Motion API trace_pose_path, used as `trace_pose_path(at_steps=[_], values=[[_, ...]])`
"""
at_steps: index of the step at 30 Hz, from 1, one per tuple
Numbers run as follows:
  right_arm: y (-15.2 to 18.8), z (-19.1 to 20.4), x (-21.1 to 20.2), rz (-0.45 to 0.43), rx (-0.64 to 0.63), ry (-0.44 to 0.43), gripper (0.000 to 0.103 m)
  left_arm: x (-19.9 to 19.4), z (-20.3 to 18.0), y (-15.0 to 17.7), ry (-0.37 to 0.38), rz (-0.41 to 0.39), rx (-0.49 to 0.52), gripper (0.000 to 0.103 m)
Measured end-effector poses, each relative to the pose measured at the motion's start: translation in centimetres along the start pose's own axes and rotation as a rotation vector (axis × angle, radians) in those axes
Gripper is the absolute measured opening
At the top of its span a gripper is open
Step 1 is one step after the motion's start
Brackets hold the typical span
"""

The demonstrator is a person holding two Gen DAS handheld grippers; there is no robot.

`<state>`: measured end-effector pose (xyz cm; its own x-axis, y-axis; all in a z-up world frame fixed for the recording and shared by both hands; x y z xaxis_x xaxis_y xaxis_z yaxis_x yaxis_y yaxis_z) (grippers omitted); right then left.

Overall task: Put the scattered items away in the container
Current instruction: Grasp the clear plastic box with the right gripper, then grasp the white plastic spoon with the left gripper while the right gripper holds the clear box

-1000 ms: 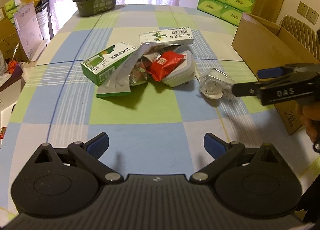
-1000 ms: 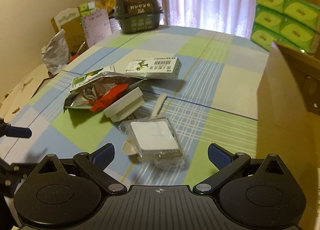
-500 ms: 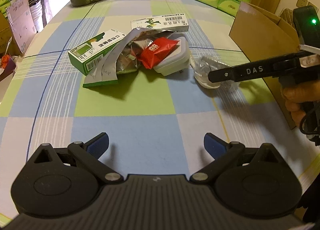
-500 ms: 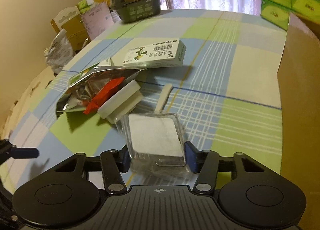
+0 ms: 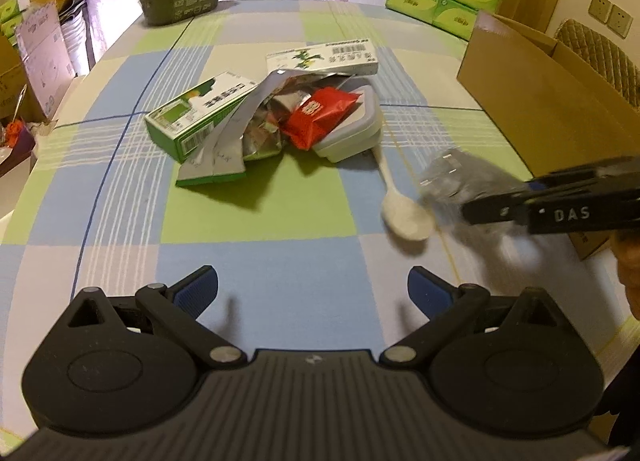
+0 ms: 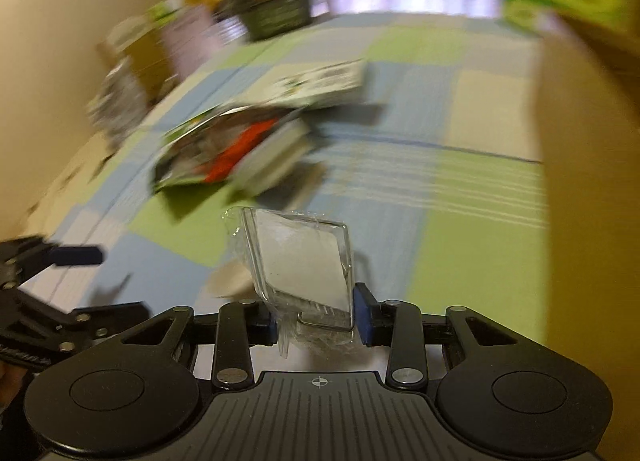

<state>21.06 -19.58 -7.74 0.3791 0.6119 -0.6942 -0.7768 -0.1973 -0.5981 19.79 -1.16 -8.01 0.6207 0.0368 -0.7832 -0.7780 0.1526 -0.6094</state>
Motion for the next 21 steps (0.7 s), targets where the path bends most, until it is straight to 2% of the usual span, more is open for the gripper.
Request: trace_pose_path(at_steps=[2,5,6,8,14,16,18,19,21], values=[[0.4,-0.3,-1.0,-0.032,0.007,0.102,0.038,0.0,-0.7,-0.4,0.016,-0.008,0.006,0.099],[1.1,-0.5,-1.1,-0.014,-0.019,0.156,0.041,0.2,-2.2,-1.1,0.045,-0.026,0.030,0.098],[1.3,-0.5,-0.8,-0.002,-0.034,0.156,0.055,0.4,-2.8,-1.3,0.053,-0.030,0.043,0.095],[1.5,-0.6,-0.7,-0.009,-0.046,0.183,0.072,0.8,-4.1,-1.8,0.062,-0.036,0.070,0.087],[1.9,-1.2,-0.8,-0.028,-0.042,0.163,0.072,2.4,-6.6,-2.9,0.079,-0.049,0.105,0.075],[1.9,-1.5,-0.7,-0.031,-0.030,0.168,0.072,3.2,-7.1,-3.0,0.082,-0.040,0.111,0.061],[2.0,-1.6,-0.8,-0.035,-0.024,0.152,0.072,4.0,-7.5,-3.0,0.091,-0.025,0.119,0.056],[2.0,-1.6,-0.8,-0.034,-0.028,0.148,0.072,4.4,-7.7,-2.9,0.088,-0.020,0.128,0.046],[2.0,-1.5,-0.8,-0.036,-0.032,0.143,0.072,4.6,-7.8,-2.8,0.073,-0.031,0.148,0.033]])
Point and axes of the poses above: each gripper's, at about its wrist camera, not at the fingertips, and x roughly the way its jaws point, z to its left, y to its underside, the point moved 4 cm from there along x, roughly the way its jaws point, and after that the axes turned 15 degrees about -y, right-handed, at the moved point
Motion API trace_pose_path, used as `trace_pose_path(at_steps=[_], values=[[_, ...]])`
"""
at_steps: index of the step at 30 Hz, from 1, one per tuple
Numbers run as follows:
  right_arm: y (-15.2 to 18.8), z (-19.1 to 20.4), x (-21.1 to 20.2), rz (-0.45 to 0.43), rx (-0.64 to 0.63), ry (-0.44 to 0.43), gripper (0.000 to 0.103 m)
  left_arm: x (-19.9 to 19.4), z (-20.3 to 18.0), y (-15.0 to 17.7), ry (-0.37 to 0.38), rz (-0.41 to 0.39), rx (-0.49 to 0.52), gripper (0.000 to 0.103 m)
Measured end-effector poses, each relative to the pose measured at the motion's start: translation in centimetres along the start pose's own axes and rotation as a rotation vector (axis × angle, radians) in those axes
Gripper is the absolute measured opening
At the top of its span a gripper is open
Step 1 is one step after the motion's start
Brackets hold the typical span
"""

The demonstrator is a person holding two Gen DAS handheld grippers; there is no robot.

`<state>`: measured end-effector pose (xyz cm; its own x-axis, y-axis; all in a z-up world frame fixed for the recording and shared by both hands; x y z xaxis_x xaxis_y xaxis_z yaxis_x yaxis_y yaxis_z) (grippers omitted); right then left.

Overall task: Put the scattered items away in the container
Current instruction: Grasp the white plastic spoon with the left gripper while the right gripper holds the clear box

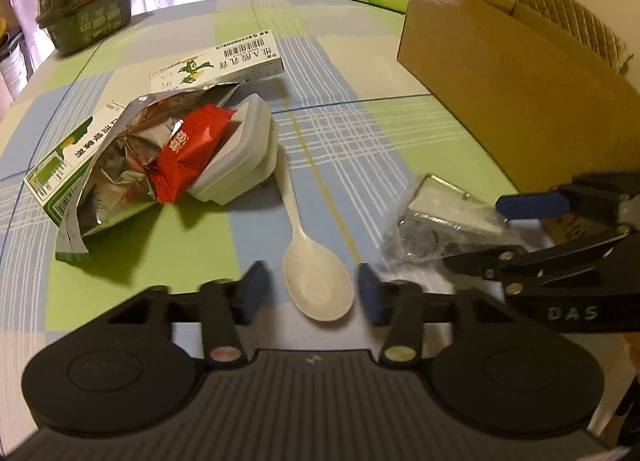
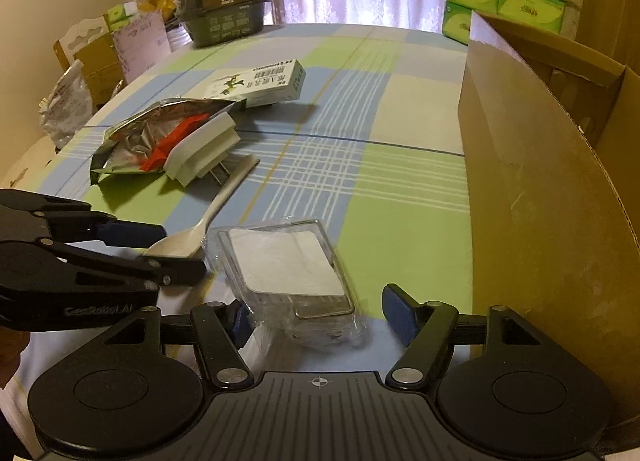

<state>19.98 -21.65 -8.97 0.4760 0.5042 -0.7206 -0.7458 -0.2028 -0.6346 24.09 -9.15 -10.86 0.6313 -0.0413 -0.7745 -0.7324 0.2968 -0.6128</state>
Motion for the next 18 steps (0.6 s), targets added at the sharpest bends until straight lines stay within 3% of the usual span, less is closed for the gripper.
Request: trace_pose_path(at_steps=[1,13,18], values=[[0.0,0.0,0.0,-0.003,0.001,-0.004,0.072,0.0,0.0,0.1,0.000,-0.004,0.009,0.028],[0.1,0.6,-0.6,-0.009,0.006,-0.057,0.072,-4.1,1.7,4.2,0.004,0.032,0.063,0.027],[0.1,1.3,0.4,0.047,-0.029,-0.068,0.072,-4.8,2.5,5.7,-0.006,0.034,0.052,0.030]])
Point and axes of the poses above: each gripper's, at about its wrist camera, not at the fingertips, and x roughly the way its jaws point, z to its left, y to its underside, the point moved 4 cm from there along x, roughly the way its jaws point, and after that the axes turned 15 degrees about -y, right-handed, at the moved point
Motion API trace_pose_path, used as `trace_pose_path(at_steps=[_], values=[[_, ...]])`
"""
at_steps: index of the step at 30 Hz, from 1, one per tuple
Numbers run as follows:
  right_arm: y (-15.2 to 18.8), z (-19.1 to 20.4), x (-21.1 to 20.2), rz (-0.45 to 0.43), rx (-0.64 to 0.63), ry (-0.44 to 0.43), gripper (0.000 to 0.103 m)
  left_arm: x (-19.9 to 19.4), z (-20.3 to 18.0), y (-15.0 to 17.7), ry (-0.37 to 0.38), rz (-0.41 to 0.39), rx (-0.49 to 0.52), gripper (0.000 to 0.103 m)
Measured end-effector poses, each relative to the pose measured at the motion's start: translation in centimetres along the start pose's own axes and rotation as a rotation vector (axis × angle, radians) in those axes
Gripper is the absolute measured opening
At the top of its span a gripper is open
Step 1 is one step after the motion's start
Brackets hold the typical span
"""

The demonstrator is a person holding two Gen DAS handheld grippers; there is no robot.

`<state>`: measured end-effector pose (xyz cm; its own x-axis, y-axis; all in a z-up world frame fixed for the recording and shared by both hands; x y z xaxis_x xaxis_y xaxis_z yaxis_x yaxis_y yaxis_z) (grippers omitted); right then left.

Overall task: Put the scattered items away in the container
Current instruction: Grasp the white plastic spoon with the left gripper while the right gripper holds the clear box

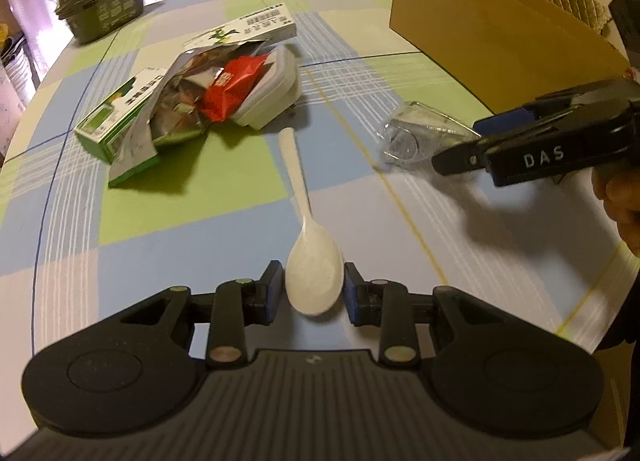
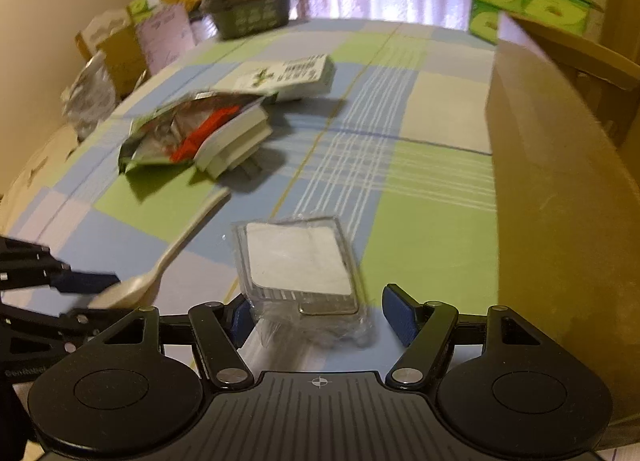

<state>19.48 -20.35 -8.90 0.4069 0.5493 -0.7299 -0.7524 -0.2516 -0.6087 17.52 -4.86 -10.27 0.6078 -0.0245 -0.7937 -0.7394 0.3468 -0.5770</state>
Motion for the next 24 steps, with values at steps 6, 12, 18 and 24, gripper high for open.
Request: trace_pose_path(at_steps=[6,12,18,24], values=[[0.2,0.4,0.2,0.005,-0.016,-0.018,0.072,0.0,0.2,0.0,0.005,-0.009,-0.003,0.048],[-0.9,0.3,0.9,-0.015,-0.014,-0.058,0.072,0.5,0.2,-0.2,0.007,-0.014,-0.011,0.051],[-1.9,0.4,2.1,-0.003,-0.028,-0.070,0.073,0.6,0.0,-0.3,0.007,-0.023,-0.008,0.057],[-2.3,0.1,3.2,-0.006,-0.011,-0.061,0.073,0.7,-0.2,-0.4,0.003,-0.030,-0.011,0.058]])
Point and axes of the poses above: each gripper's, at about its wrist camera, not at the fingertips, and x roughly the way its jaws point, z to its left, y to its underside, the point moved 4 cm from there along x, roughly the way its jaws point, and after that the axes turned 15 degrees about -y, right-handed, at the moved point
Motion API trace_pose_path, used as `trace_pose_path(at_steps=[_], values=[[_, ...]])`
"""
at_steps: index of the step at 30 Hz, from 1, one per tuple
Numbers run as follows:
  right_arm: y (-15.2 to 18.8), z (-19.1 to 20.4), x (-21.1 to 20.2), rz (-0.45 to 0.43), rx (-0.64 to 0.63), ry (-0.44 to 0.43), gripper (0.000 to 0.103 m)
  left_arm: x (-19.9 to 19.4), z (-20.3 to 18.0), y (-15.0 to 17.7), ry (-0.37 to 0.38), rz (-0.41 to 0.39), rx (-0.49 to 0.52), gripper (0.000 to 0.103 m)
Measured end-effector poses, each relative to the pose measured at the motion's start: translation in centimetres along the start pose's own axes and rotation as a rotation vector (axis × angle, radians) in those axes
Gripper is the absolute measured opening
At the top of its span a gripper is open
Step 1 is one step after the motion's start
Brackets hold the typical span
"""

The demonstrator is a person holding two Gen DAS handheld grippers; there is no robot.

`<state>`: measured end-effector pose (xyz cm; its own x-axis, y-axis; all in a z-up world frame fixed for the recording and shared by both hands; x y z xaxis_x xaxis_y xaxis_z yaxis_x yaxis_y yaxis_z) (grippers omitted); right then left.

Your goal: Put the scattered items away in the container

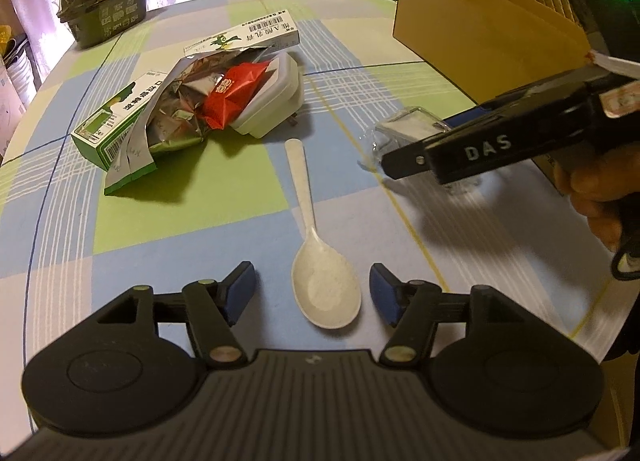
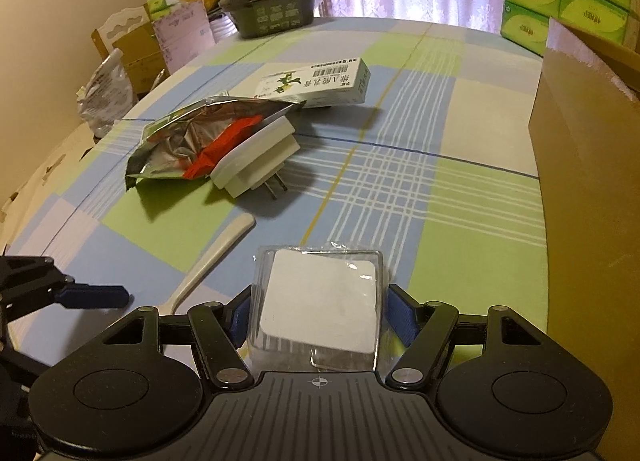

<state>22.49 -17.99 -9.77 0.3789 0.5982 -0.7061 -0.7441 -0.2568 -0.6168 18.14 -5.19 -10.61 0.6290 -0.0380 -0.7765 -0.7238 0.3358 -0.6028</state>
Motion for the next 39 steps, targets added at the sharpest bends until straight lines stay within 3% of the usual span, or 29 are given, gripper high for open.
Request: trace_pose_path(at_steps=[4,6,11,15,21,39], values=[[-0.1,-0.3,0.2,-0.004,0.027,-0.002,0.072,0.1,0.1,-0.2,0.004,0.003,-0.013,0.058],[0.0,-0.4,0.0,-0.006,0.032,0.006,0.064,0.1,0.1,-0.3,0.004,0.003,-0.017,0.058],[0.4,-0.5,-1.0,-0.028,0.052,0.034,0.063,0.3,-0.3,-0.6,-0.001,0.009,0.000,0.056],[1.0,-0.4,-1.9,-0.038,0.068,0.038,0.063,0.2,-0.7,-0.7,-0.013,0.014,0.034,0.042],[1.7,0.1,-2.9,-0.051,0.080,0.040,0.063,-0.2,-0.8,-0.5,-0.016,0.029,0.042,0.029],[2.5,3.8,-7.5,-0.126,0.080,0.038,0.063,-5.1,-0.2,1.1,-0.018,0.009,-0.024,0.028]])
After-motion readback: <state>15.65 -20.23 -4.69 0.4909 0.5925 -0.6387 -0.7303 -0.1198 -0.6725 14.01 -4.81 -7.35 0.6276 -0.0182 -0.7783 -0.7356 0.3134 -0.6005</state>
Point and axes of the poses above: each gripper's, at about its wrist camera, not at the fingertips, and x roughly the way its jaws point, z to its left, y to its underside, the point moved 4 cm from there along x, roughly the way its jaws point, and after that the axes turned 15 degrees about -y, right-handed, at the moved point
